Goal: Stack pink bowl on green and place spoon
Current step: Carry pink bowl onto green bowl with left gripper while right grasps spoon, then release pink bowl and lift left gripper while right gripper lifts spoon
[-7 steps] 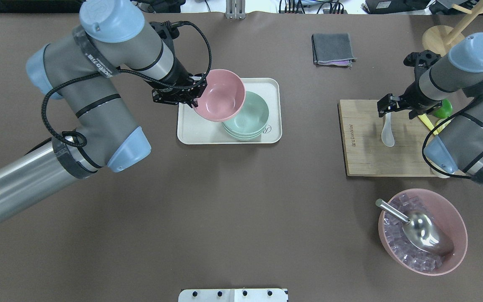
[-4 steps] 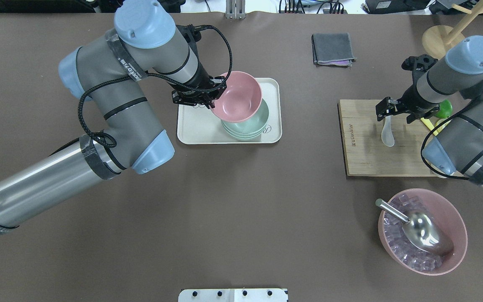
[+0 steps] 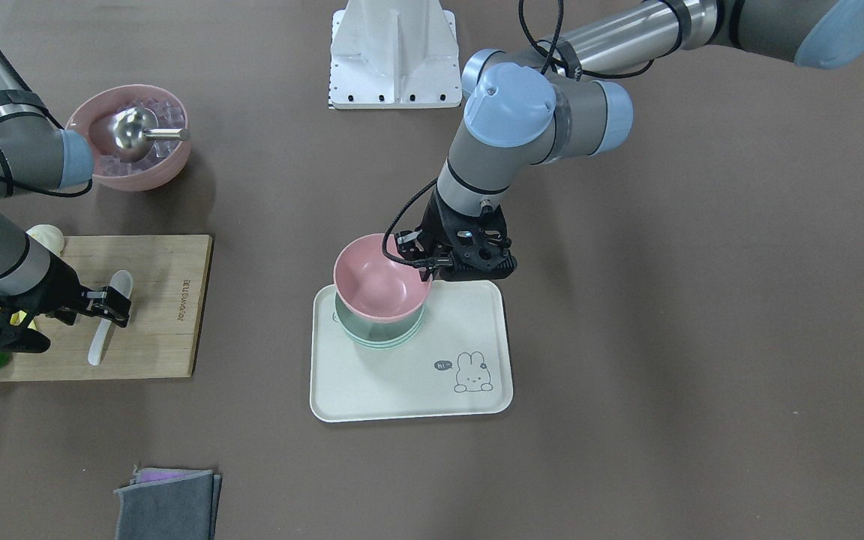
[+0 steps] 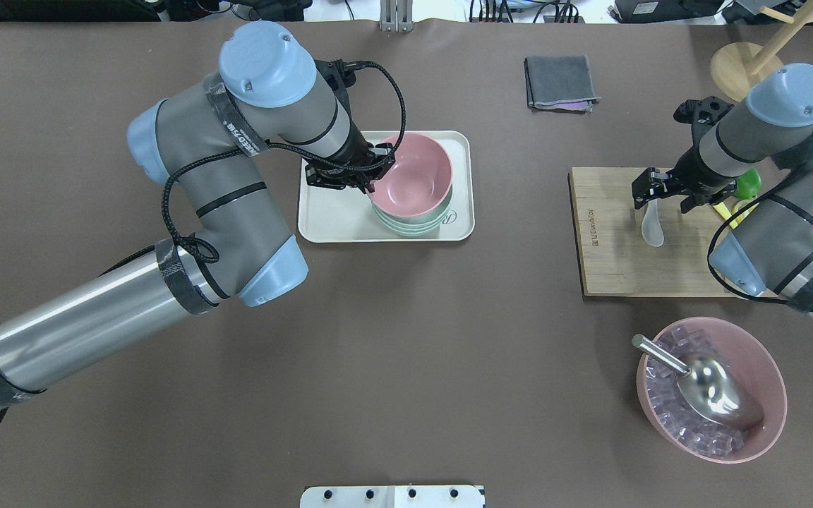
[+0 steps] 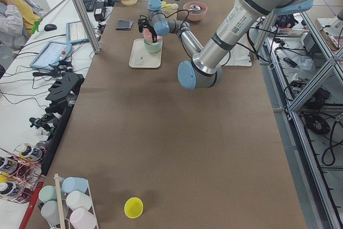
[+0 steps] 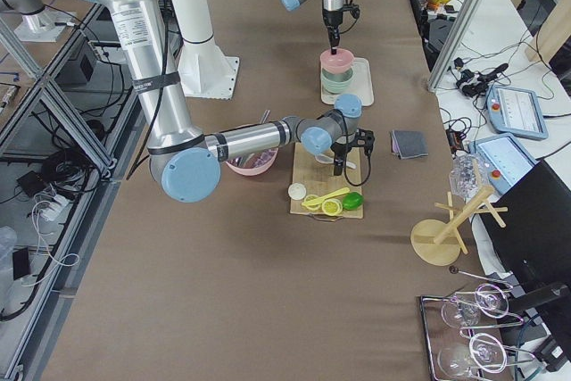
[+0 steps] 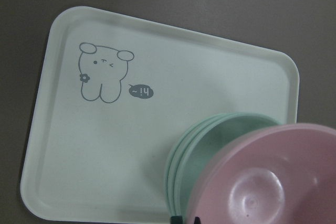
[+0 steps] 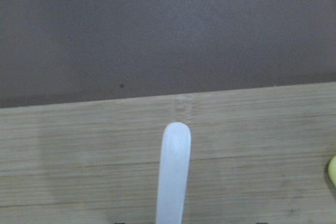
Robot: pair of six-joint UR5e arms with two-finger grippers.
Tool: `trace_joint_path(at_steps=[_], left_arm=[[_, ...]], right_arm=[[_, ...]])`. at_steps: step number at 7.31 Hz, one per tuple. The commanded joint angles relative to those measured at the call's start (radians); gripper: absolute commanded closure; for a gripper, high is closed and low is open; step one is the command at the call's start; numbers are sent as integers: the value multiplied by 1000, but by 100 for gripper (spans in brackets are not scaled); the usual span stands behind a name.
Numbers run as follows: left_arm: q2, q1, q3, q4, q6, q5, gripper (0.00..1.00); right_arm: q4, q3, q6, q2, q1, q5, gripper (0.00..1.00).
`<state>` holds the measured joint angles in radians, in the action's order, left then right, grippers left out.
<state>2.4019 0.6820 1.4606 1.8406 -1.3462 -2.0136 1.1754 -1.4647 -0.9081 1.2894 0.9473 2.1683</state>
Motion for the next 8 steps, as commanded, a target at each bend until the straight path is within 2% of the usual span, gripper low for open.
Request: trace_joint_path(at_steps=[1, 2, 4, 5, 7, 8], left_arm=[[-9, -1, -2, 44, 5, 6, 28], [-12, -7, -2, 57, 5, 47, 4], [-13, -9, 16, 51, 4, 49, 3], [-77, -6, 91, 46, 7, 35, 3], [-270, 33, 257, 46, 24, -51, 3], [-335, 65, 277, 45, 101, -113, 3]], right_arm=[[0, 1, -41, -2, -1, 7, 93], [0, 1, -52, -2, -1, 7, 100], [3, -3, -54, -10, 8, 45, 100], [10, -3, -78, -56, 30, 65, 100], [136, -2, -266, -265, 15, 64, 100], [136, 1, -398, -339, -26, 53, 100]])
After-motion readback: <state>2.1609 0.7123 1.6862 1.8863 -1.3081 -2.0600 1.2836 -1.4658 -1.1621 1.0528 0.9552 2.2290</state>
